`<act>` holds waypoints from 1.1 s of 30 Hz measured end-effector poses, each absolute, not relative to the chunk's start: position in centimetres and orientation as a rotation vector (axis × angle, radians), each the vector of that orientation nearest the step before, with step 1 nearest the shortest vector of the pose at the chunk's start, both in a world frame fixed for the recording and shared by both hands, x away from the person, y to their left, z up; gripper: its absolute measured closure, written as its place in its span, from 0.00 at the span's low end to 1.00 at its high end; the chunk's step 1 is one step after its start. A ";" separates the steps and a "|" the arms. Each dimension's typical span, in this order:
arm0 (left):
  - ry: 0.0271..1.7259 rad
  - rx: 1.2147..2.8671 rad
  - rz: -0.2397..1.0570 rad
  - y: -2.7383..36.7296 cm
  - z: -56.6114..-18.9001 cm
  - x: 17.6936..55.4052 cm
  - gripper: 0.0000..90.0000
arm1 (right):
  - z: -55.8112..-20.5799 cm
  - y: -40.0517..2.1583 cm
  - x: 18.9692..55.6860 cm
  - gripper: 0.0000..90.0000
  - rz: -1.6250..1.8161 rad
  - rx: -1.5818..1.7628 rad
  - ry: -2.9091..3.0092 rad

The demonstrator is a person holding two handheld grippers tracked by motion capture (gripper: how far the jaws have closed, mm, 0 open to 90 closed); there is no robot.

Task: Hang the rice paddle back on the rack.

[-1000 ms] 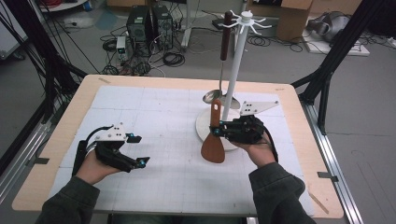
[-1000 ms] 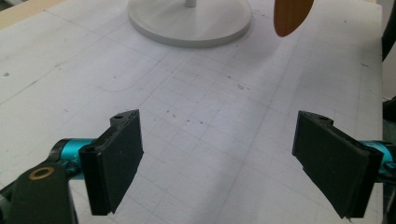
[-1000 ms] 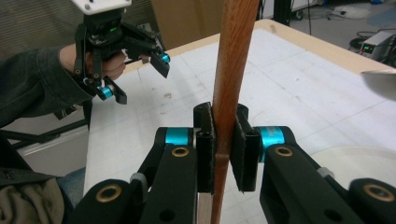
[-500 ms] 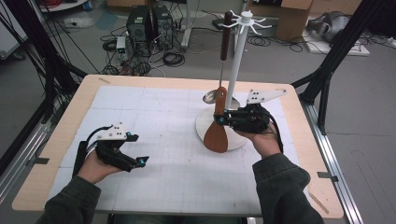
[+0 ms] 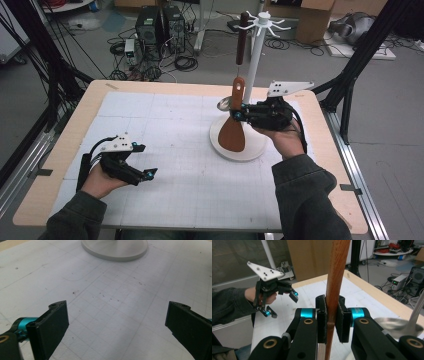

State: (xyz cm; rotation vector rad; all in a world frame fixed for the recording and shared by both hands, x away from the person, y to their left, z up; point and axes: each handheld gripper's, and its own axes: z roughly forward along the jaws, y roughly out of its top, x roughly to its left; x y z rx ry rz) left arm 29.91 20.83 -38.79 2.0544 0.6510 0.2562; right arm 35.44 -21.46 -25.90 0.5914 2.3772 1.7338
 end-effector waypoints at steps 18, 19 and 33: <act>0.662 2.048 0.263 20.9 -38.8 29.7 0.02 | -22.0 -21.5 36.0 0.91 1.721 0.555 2.338; 0.659 2.052 0.269 21.0 -38.8 29.7 0.02 | -21.8 -21.5 36.0 0.91 1.717 0.554 2.339; 0.666 2.044 0.266 21.2 -38.9 29.7 0.02 | -19.1 -22.0 36.4 0.91 1.717 0.551 2.304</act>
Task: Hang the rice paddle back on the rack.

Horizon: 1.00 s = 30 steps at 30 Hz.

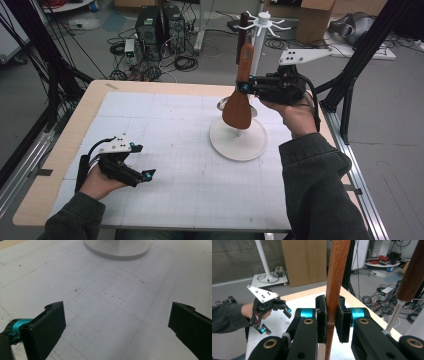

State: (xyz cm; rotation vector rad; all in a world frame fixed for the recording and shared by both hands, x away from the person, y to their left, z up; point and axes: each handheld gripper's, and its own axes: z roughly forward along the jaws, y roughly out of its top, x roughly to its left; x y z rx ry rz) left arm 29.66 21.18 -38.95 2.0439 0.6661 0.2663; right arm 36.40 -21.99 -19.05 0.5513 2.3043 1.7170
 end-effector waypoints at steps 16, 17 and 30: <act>0.668 2.038 0.262 21.2 -38.9 29.7 0.02 | -16.9 -22.6 37.2 0.91 1.699 0.577 2.274; 0.667 2.040 0.262 21.3 -38.9 29.7 0.02 | -16.9 -22.6 37.3 0.91 1.699 0.580 2.271; 0.663 2.039 0.258 21.2 -38.9 29.6 0.02 | -17.0 -23.3 38.2 0.91 1.685 0.633 2.264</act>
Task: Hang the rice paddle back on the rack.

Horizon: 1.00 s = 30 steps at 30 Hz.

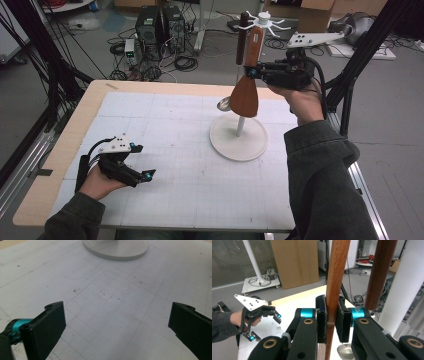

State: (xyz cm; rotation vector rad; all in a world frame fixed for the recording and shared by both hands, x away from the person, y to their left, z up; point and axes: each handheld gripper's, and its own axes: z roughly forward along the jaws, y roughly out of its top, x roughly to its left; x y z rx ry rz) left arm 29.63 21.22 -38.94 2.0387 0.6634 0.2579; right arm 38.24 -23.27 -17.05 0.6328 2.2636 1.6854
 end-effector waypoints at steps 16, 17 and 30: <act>0.660 2.038 0.250 21.2 -39.0 29.6 0.02 | -17.7 -23.6 38.6 0.90 1.683 0.686 2.237; 0.661 2.038 0.249 21.2 -39.0 29.6 0.02 | -17.8 -23.6 38.6 0.89 1.686 0.687 2.236; 0.665 2.036 0.250 21.3 -38.9 29.6 0.02 | -18.0 -24.4 38.0 0.75 1.678 0.716 2.199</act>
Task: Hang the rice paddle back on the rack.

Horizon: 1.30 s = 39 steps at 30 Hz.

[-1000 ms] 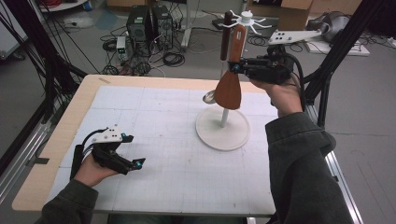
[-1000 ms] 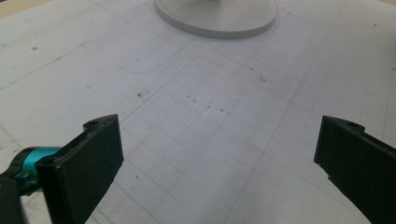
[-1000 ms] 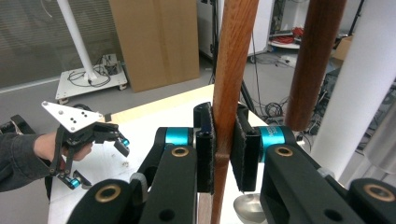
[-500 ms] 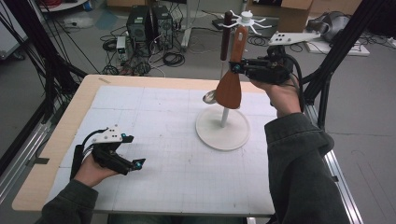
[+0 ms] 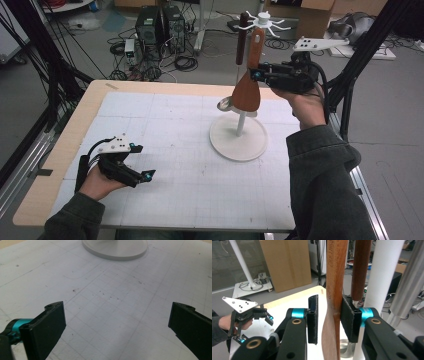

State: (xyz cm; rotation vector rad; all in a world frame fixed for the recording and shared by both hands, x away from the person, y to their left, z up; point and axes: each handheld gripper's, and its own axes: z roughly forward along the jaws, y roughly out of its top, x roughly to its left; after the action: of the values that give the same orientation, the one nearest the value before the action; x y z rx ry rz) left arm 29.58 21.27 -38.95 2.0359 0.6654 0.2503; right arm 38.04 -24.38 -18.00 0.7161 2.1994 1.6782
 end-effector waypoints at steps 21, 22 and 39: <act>0.662 2.042 0.246 21.3 -39.0 29.7 0.02 | -20.4 -25.3 37.4 0.43 1.689 0.819 2.139; 0.660 2.044 0.243 21.3 -39.0 29.7 0.02 | -20.6 -25.3 37.3 0.41 1.691 0.823 2.142; 0.660 2.043 0.242 21.3 -39.0 29.5 0.02 | -24.3 -25.0 36.1 0.21 1.659 0.876 2.151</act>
State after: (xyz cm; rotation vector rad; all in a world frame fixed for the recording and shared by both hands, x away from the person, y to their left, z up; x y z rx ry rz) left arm 29.55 21.27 -39.00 2.0428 0.6605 0.2416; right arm 36.14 -25.00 -24.25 0.8758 2.1511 1.6591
